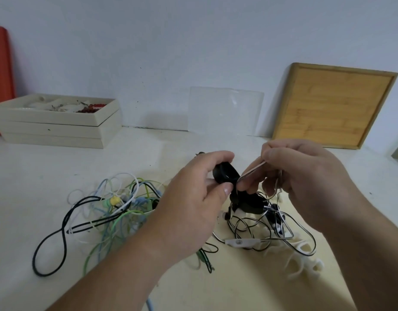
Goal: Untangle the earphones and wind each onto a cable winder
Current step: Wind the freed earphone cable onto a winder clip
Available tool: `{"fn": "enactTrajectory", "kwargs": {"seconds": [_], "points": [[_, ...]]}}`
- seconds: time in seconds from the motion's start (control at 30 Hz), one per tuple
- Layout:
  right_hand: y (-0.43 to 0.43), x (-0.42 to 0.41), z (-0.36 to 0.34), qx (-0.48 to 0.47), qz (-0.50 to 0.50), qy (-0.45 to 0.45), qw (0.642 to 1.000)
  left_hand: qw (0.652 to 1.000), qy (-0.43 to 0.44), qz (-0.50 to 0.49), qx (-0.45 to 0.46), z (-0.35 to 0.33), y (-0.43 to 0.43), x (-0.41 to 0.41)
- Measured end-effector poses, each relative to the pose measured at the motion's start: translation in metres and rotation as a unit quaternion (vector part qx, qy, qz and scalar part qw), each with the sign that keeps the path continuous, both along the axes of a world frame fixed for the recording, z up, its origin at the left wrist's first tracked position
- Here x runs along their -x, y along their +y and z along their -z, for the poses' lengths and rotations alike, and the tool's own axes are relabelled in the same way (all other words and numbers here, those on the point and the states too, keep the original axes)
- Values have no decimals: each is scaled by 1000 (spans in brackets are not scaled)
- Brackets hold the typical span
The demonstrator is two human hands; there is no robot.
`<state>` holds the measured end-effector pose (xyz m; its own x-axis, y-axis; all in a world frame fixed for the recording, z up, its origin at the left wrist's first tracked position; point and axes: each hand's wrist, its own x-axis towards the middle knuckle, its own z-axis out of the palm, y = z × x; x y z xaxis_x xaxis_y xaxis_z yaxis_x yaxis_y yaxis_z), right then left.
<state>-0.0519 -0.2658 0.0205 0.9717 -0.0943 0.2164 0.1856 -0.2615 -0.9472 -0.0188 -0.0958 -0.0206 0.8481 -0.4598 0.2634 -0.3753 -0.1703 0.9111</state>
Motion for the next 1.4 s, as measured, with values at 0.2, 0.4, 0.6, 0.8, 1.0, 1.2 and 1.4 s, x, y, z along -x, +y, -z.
{"fn": "enactTrajectory", "kwargs": {"seconds": [0.2,0.4,0.6,0.8,1.0,1.2,1.4], "points": [[-1,2,-2,58,25,-6,998,998,24,-22,54,9,-1,-11],[-2,3,-2,92,41,-2,995,995,41,-17,86,7,-2,-13],[-3,2,-3,104,35,-6,994,994,60,-14,96,5,-1,-13],[-5,1,-2,130,23,-14,991,991,78,9,107,5,-2,-13],[-5,3,-5,155,-8,-25,988,976,161,14,145,5,-2,-16],[-7,6,-6,124,-52,-9,991,991,94,-31,91,10,-3,-16],[-3,10,-8,323,-26,25,946,986,88,-46,137,11,-5,-18]]}}
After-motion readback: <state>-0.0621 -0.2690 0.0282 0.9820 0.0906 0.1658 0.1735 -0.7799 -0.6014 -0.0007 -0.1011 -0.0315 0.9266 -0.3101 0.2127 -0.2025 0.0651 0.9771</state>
